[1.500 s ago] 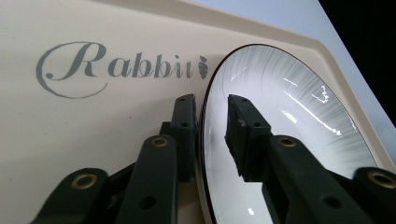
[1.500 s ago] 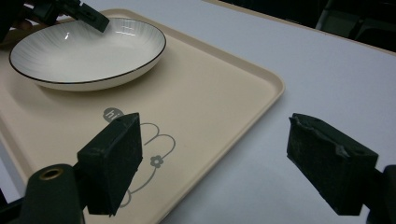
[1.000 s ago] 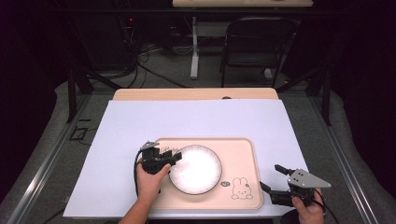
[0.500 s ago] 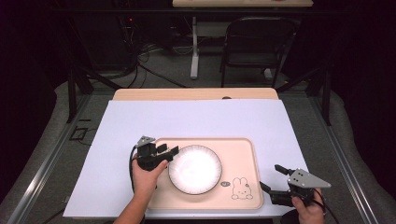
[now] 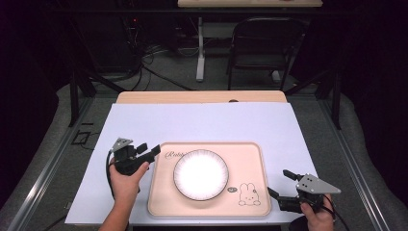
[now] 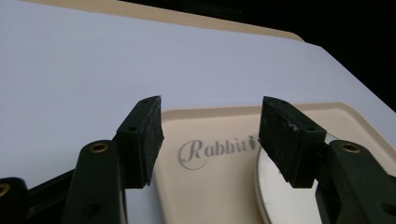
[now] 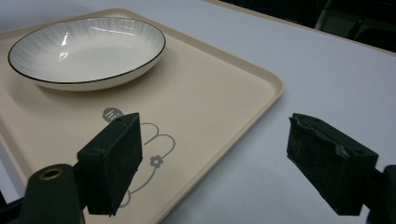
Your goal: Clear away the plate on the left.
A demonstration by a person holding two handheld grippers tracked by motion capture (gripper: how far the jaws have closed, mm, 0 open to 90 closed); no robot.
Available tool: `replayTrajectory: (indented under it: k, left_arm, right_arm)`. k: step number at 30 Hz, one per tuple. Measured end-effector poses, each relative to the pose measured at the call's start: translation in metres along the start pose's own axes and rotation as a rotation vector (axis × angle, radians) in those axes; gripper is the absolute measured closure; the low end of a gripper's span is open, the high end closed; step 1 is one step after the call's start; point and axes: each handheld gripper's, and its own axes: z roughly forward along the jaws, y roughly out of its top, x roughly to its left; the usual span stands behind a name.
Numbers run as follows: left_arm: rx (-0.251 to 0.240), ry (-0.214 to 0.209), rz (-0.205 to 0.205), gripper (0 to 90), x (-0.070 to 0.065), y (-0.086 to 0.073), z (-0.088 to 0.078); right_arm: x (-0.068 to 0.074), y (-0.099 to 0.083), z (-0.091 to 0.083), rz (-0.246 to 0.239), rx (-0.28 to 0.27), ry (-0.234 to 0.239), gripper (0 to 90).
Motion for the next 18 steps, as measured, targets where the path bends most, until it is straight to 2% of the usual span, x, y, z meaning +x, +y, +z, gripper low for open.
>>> replayTrajectory:
  k: [5, 13, 18]
  left_arm:
    - [-0.025, 0.036, -0.04, 38.2, 0.022, -0.006, -0.016]
    - [-0.028, 0.08, -0.08, 37.8, 0.042, -0.018, -0.03]
    - [-0.025, 0.103, -0.085, 37.8, 0.049, -0.026, -0.033]
  right_arm:
    - [0.0, 0.0, 0.0, 0.001, 0.0, 0.0, 17.4]
    - [0.0, 0.0, 0.0, 0.0, 0.001, 0.0, 17.4]
    - [0.0, 0.0, 0.0, 0.004, 0.0, 0.0, 17.4]
